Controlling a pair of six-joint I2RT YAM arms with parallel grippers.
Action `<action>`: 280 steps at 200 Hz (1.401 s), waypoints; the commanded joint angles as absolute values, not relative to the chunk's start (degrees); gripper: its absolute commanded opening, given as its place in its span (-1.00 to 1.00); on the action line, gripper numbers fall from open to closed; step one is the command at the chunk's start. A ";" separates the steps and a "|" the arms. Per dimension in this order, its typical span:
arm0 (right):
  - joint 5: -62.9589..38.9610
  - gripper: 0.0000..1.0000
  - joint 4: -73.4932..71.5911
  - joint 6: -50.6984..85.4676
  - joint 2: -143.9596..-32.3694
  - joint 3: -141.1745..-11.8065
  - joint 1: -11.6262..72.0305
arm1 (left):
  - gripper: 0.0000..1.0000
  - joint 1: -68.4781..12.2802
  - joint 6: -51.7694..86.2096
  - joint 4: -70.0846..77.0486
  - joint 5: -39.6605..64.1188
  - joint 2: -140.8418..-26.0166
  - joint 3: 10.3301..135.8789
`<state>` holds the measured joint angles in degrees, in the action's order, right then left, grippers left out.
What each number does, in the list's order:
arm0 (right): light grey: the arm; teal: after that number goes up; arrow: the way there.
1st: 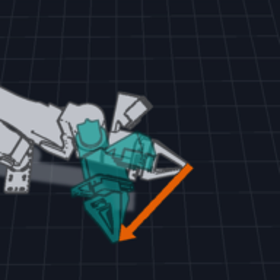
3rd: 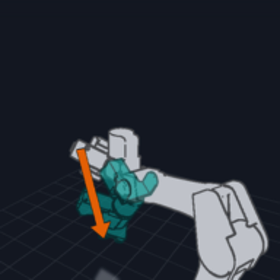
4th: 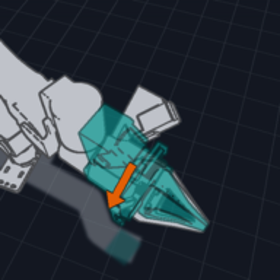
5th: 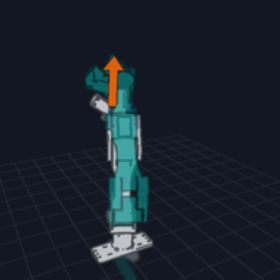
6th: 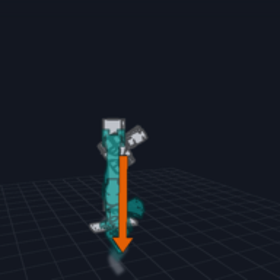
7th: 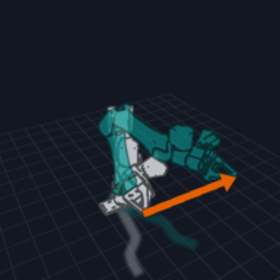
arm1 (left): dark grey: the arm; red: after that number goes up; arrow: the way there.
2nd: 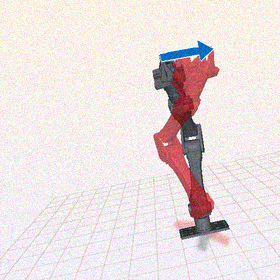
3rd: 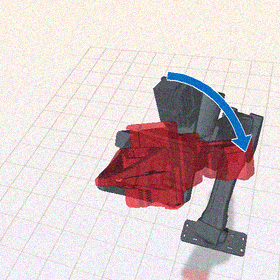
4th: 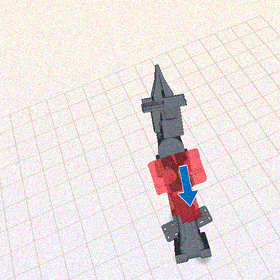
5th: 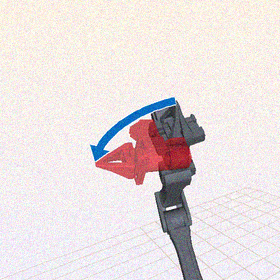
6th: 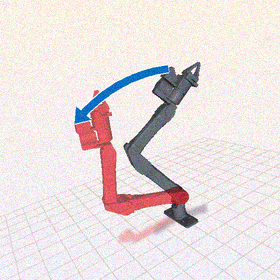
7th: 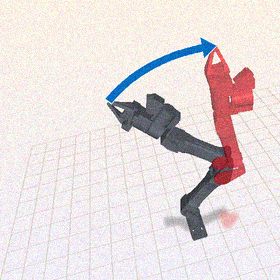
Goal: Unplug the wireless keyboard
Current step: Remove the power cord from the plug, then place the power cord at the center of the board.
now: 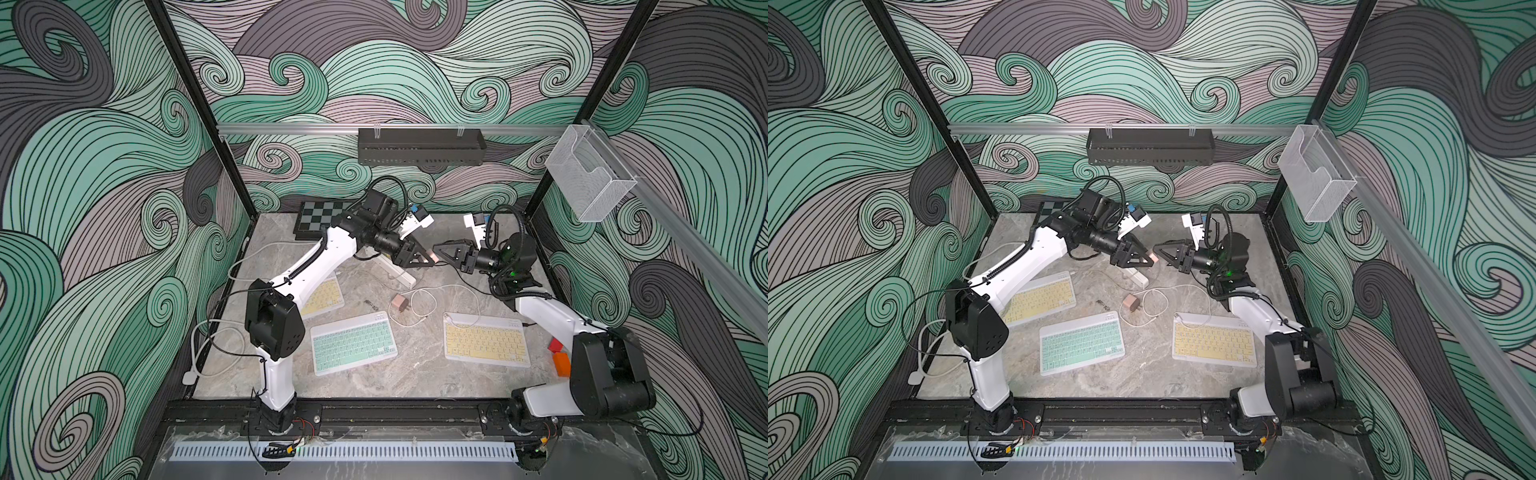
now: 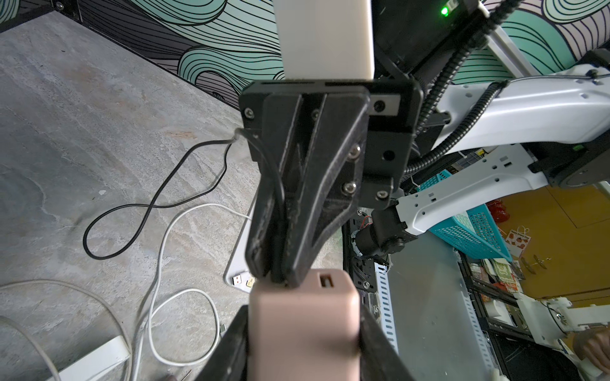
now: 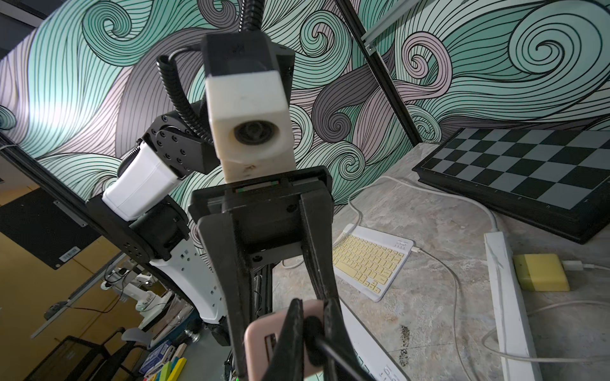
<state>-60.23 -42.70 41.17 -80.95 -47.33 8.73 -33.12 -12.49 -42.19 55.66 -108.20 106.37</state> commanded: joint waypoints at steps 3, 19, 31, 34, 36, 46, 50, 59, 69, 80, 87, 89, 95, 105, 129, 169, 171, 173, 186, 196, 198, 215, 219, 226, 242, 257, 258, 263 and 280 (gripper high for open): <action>-55.30 -1.00 -32.95 34.12 -78.84 -50.97 8.13 | -1.00 -33.22 -14.82 -46.88 53.11 -106.79 107.72; -54.96 -1.00 -31.69 33.27 -78.66 -50.91 7.52 | -1.00 -33.22 -17.37 -51.57 49.98 -107.27 108.54; -54.30 -1.00 -31.65 33.21 -78.42 -50.56 7.08 | -1.00 -33.22 -17.73 -53.51 46.91 -107.32 108.55; -54.22 -1.00 -31.58 33.10 -78.34 -50.46 6.97 | -1.00 -33.22 -17.94 -53.86 46.63 -107.47 108.55; -54.09 -1.00 -31.62 33.06 -78.32 -50.45 6.91 | -1.00 -33.22 -18.11 -54.23 46.55 -107.49 108.55; -53.24 -1.00 -31.26 32.44 -77.93 -50.25 6.77 | -1.00 -33.22 -17.97 -55.17 45.99 -107.66 108.42; -52.82 -1.00 -30.92 32.00 -77.72 -50.11 6.77 | -1.00 -33.22 -17.62 -55.19 45.75 -107.66 108.25; -52.08 -1.00 -30.14 30.84 -77.17 -49.86 6.76 | -1.00 -33.22 -16.98 -54.85 45.79 -107.33 107.54; -51.46 -1.00 -30.04 30.02 -76.50 -49.53 6.69 | -1.00 -33.31 -16.35 -53.37 45.54 -106.40 105.88; -51.66 -1.00 -30.54 30.12 -76.20 -49.31 6.51 | -1.00 -33.31 -16.07 -51.32 46.73 -105.18 103.94; -51.95 -1.00 -31.03 30.31 -76.20 -49.23 6.42 | -1.00 -33.22 -16.17 -50.82 47.74 -104.69 103.40; -51.99 -1.00 -31.20 30.32 -76.20 -49.22 6.37 | -1.00 -33.16 -16.17 -50.80 48.01 -104.64 103.30; -52.12 -1.00 -31.40 30.50 -76.16 -49.15 6.33 | -1.00 -32.99 -16.30 -51.00 49.05 -104.51 103.35; -51.89 -1.00 -31.80 30.56 -76.00 -48.91 6.33 | -1.00 -32.51 -16.43 -51.31 51.62 -104.44 103.77; -51.18 -1.00 -33.55 31.52 -75.60 -48.17 5.99 | -1.00 -31.65 -15.52 -49.51 56.48 -103.73 103.35; -50.22 -1.00 -38.53 35.88 -75.89 -47.72 5.20 | -1.00 -30.96 -8.69 -38.23 56.69 -99.92 97.06; -50.13 -1.00 -38.75 36.11 -75.95 -47.66 5.19 | -1.00 -30.99 -8.32 -37.99 56.56 -99.86 96.93; -50.08 -1.00 -38.89 36.23 -76.01 -47.69 5.19 | -1.00 -30.95 -8.17 -37.80 56.37 -99.78 96.74; -49.88 -1.00 -38.13 36.10 -76.37 -48.09 5.21 | -1.00 -30.94 -7.76 -37.83 54.28 -99.54 96.20; -49.06 -1.00 -36.83 35.61 -76.62 -48.33 5.09 | -1.00 -30.96 -8.07 -38.27 52.45 -99.56 95.91; -48.92 -1.00 -36.63 35.60 -76.68 -48.32 5.10 | -1.00 -30.99 -8.15 -38.37 52.11 -99.51 95.81; -47.01 -1.00 -33.99 35.37 -76.99 -48.23 4.77 | -1.00 -30.96 -8.53 -38.82 48.80 -99.56 95.46; -46.34 -1.00 -33.00 35.19 -77.12 -48.17 4.67 | -1.00 -30.94 -8.53 -38.85 47.57 -99.53 95.29; -45.22 -1.00 -31.21 34.89 -77.28 -48.16 4.49 | -1.00 -30.99 -8.42 -38.49 45.04 -99.51 94.83; -42.35 -1.00 -25.43 33.10 -77.76 -48.40 4.37 | -1.00 -31.11 -7.70 -37.56 39.85 -99.61 93.17; -38.19 -1.00 -17.26 30.89 -78.92 -49.23 4.37 | -1.00 -31.28 -6.92 -36.30 38.70 -99.43 91.24; -37.95 -1.00 -16.71 30.78 -79.05 -49.27 4.38 | -1.00 -31.28 -6.89 -36.17 38.64 -99.33 91.10; -36.69 -1.00 -14.55 30.42 -79.78 -49.48 4.39 | -1.00 -31.44 -6.54 -35.32 38.23 -99.11 90.26; -34.37 -1.00 -8.46 29.33 -82.66 -50.50 4.39 | -1.00 -31.81 -5.84 -32.95 37.62 -98.28 87.84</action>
